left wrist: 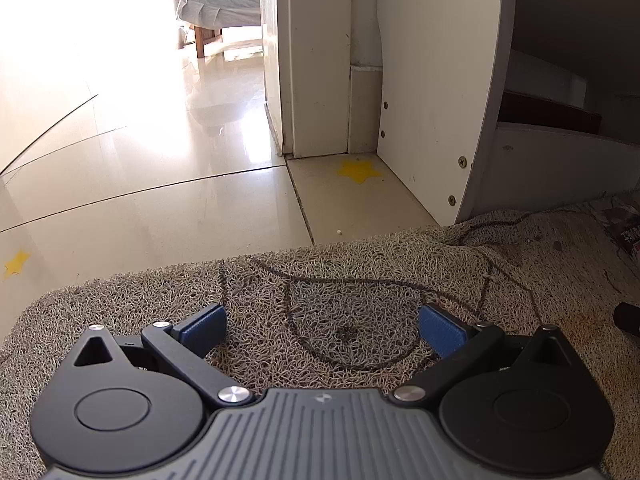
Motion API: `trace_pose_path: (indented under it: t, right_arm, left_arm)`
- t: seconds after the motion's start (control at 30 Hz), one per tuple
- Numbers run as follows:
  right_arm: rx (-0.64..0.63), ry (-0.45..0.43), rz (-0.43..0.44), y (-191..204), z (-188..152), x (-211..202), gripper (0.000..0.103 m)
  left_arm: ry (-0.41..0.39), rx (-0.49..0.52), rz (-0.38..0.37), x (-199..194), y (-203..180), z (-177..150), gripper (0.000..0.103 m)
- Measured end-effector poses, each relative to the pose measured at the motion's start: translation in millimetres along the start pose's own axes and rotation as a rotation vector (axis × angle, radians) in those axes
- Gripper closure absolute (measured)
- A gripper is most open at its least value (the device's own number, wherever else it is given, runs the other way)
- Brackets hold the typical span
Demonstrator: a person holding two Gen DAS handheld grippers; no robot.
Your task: Organize scattered shoes
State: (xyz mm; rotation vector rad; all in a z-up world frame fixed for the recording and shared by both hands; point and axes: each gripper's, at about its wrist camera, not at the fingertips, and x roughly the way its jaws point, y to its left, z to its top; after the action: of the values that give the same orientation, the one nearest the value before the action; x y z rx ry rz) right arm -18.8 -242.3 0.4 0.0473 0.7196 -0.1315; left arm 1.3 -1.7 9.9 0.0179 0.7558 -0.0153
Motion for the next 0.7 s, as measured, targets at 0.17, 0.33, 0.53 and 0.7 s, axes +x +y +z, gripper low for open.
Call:
trace_pose_path:
  t: [0.17, 0.33, 0.53, 0.7]
  right_arm:
    - [0.000, 0.000, 0.000, 1.1, 0.6, 0.3, 0.000]
    - [0.000, 0.000, 0.000, -2.5, -0.6, -2.3, 0.000]
    - [-0.001, 0.000, 0.000, -11.7, -6.1, -3.8, 0.000]
    - [0.004, 0.000, 0.010, -24.5, -12.7, -4.0, 0.000]
  left_arm:
    - [0.017, 0.080, -0.042, -19.2, -13.9, 3.7, 0.000]
    - [0.052, 0.072, -0.087, -30.1, -24.3, 5.0, 0.000]
    - [0.052, 0.134, -0.141, -46.7, -44.9, 4.1, 0.000]
    - [0.042, 0.166, -0.194, -56.2, -58.8, 8.8, 0.000]
